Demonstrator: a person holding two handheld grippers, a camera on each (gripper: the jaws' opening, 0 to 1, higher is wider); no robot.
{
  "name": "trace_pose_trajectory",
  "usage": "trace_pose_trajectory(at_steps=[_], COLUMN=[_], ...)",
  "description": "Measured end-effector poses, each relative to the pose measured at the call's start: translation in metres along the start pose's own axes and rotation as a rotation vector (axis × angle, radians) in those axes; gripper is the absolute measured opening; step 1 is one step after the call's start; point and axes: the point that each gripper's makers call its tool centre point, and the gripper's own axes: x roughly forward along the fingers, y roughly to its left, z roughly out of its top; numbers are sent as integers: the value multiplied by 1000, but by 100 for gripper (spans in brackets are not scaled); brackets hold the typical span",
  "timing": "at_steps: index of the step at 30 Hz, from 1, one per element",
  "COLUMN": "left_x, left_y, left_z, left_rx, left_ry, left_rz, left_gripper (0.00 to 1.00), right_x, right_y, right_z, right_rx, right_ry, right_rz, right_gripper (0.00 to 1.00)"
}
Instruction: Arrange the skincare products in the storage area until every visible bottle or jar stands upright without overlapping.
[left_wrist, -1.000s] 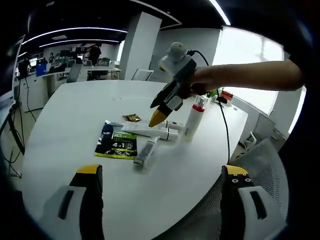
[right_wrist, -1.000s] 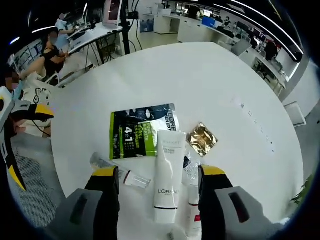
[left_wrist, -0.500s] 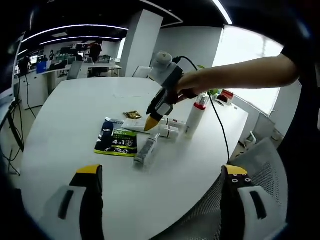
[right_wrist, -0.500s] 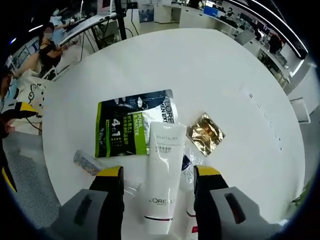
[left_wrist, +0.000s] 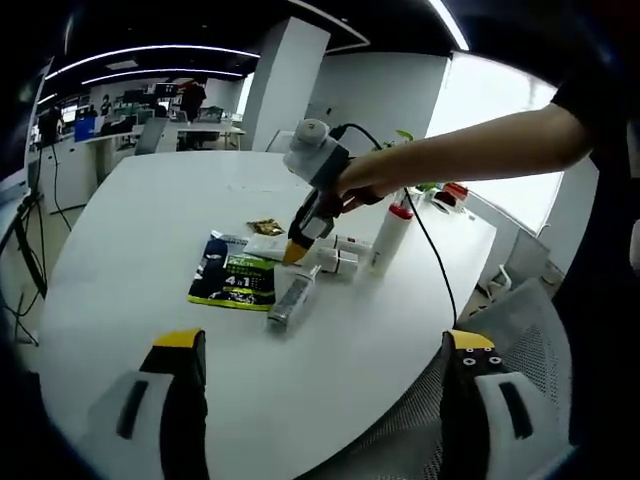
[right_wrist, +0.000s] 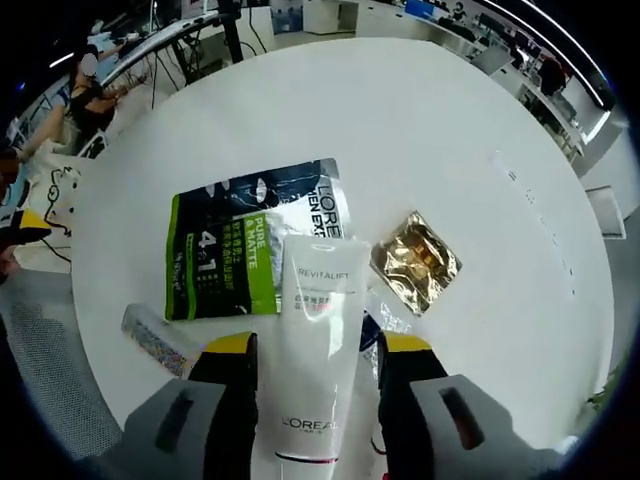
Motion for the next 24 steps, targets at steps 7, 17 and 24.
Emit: trace_pose_trajectory(at_steps=[7, 17, 24], left_x=[0, 0, 1], left_y=[0, 0, 2], left_z=[-1, -1, -2], left_rx=[-7, -14, -18], left_ry=[2, 8, 11], left_rz=[0, -3, 0], left_gripper=[90, 90, 89], right_x=[-3, 2, 10], right_y=[5, -3, -5], right_z=[-1, -1, -1], right_rx=[-4, -36, -23], right_ry=[0, 11, 0], right_rz=[-8, -29, -32], right_gripper=[46, 42, 34])
